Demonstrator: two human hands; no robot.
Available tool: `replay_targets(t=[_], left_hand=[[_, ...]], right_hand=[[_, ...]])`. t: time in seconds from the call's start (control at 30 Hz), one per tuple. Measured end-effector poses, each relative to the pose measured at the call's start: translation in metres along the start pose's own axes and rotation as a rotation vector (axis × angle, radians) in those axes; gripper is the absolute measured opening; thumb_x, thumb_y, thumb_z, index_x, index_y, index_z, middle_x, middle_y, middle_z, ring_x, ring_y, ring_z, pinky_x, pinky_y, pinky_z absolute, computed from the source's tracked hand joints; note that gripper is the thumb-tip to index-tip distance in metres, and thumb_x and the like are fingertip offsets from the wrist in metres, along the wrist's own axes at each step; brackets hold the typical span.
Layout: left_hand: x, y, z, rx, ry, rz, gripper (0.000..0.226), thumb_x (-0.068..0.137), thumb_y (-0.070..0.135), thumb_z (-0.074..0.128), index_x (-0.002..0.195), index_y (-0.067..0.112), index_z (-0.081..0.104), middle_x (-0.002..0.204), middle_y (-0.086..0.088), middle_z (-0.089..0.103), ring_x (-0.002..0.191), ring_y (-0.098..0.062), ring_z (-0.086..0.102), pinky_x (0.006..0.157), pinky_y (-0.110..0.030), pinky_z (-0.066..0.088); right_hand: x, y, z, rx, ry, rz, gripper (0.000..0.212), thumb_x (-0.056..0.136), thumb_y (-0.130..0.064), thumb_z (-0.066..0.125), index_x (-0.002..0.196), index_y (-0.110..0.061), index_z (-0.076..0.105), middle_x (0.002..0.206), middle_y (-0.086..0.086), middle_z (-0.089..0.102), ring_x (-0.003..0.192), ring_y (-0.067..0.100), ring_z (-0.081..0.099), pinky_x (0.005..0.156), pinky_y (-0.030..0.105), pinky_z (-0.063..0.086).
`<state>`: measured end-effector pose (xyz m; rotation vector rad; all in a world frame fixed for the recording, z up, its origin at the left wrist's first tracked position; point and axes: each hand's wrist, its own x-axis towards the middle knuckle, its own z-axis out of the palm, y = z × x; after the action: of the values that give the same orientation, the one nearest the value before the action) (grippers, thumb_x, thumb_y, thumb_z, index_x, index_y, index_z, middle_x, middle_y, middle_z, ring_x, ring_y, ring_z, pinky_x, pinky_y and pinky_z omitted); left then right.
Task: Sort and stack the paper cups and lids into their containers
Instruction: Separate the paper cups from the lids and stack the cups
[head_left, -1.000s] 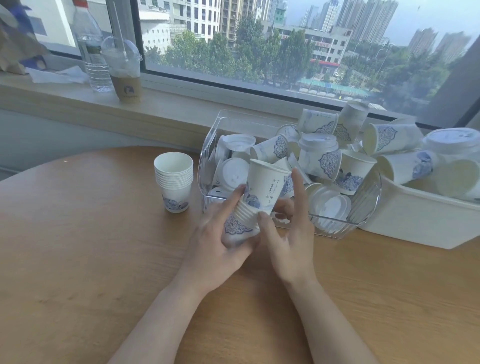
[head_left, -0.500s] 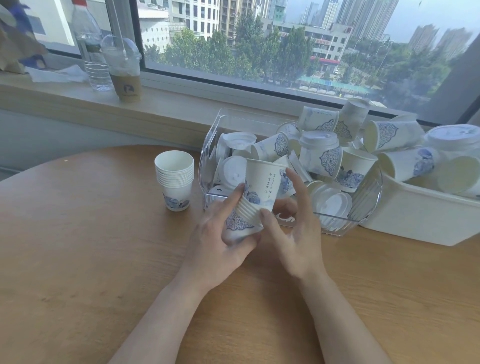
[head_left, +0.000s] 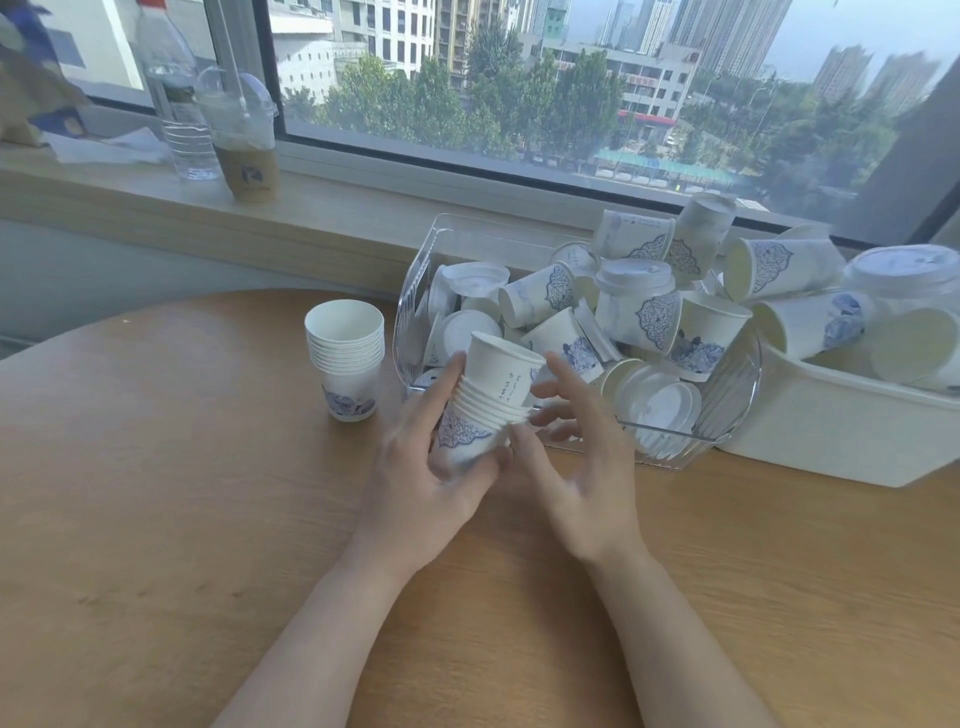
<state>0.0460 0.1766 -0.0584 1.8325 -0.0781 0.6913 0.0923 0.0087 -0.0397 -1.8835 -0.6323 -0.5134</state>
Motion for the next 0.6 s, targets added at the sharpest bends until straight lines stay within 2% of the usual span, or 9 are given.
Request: replay_targets(t=[0.1, 0.23, 0.3, 0.37, 0.4, 0.53, 0.6], left_hand=[[0.001, -0.002, -0.002, -0.060, 0.049, -0.025, 0.085, 0.084, 0.035, 0.086, 0.159, 0.032, 0.046, 0.151, 0.017, 0.057, 0.146, -0.009, 0.049, 0.109, -0.051, 0.053], [0.002, -0.007, -0.002, -0.021, 0.075, -0.025, 0.090, 0.085, 0.018, 0.091, 0.161, 0.034, 0.043, 0.148, 0.014, 0.060, 0.143, -0.010, 0.052, 0.106, -0.053, 0.056], [0.002, -0.007, -0.003, 0.001, 0.086, -0.021, 0.089, 0.082, 0.027, 0.092, 0.158, 0.037, 0.046, 0.145, 0.016, 0.061, 0.140, -0.010, 0.054, 0.105, -0.051, 0.056], [0.001, -0.005, -0.004, 0.035, 0.091, -0.021, 0.084, 0.078, 0.044, 0.088, 0.152, 0.045, 0.048, 0.140, 0.023, 0.061, 0.135, -0.008, 0.056, 0.102, -0.048, 0.057], [0.001, -0.004, -0.005, 0.053, 0.085, -0.021, 0.082, 0.076, 0.052, 0.084, 0.150, 0.049, 0.048, 0.138, 0.027, 0.059, 0.133, -0.005, 0.055, 0.099, -0.046, 0.058], [0.001, -0.003, -0.004, 0.087, 0.054, -0.015, 0.080, 0.074, 0.058, 0.079, 0.147, 0.052, 0.046, 0.134, 0.046, 0.048, 0.126, 0.009, 0.050, 0.096, -0.045, 0.059], [0.002, -0.003, -0.003, 0.081, 0.059, -0.021, 0.080, 0.074, 0.057, 0.079, 0.147, 0.052, 0.046, 0.132, 0.049, 0.047, 0.123, 0.012, 0.049, 0.096, -0.044, 0.059]], right_hand=[[-0.002, -0.001, 0.002, 0.002, -0.012, -0.006, 0.049, 0.096, -0.043, 0.068, 0.142, -0.027, 0.064, 0.127, -0.014, 0.063, 0.104, 0.018, 0.068, 0.087, 0.035, 0.057], [-0.002, -0.004, 0.002, -0.019, -0.003, 0.001, 0.037, 0.097, -0.034, 0.068, 0.133, -0.025, 0.072, 0.123, -0.010, 0.066, 0.108, 0.017, 0.068, 0.088, 0.038, 0.057], [0.000, -0.008, 0.000, -0.054, -0.009, 0.023, 0.033, 0.098, -0.035, 0.068, 0.129, -0.025, 0.075, 0.120, -0.011, 0.067, 0.112, 0.014, 0.067, 0.093, 0.033, 0.055], [0.006, -0.010, -0.003, -0.141, 0.025, 0.050, 0.031, 0.099, -0.042, 0.062, 0.123, -0.028, 0.077, 0.118, -0.015, 0.067, 0.115, 0.006, 0.064, 0.096, 0.024, 0.050], [0.010, -0.011, -0.005, -0.202, 0.061, 0.068, 0.033, 0.100, -0.046, 0.059, 0.122, -0.029, 0.077, 0.117, -0.015, 0.068, 0.115, 0.003, 0.062, 0.098, 0.025, 0.049], [0.032, -0.002, -0.019, -0.457, 0.116, 0.171, 0.033, 0.103, -0.043, 0.058, 0.128, -0.024, 0.070, 0.117, -0.008, 0.071, 0.110, 0.013, 0.063, 0.098, 0.045, 0.050], [0.039, 0.004, -0.023, -0.533, 0.096, 0.215, 0.036, 0.103, -0.044, 0.056, 0.133, -0.025, 0.064, 0.119, -0.007, 0.070, 0.110, 0.016, 0.063, 0.093, 0.044, 0.051]])
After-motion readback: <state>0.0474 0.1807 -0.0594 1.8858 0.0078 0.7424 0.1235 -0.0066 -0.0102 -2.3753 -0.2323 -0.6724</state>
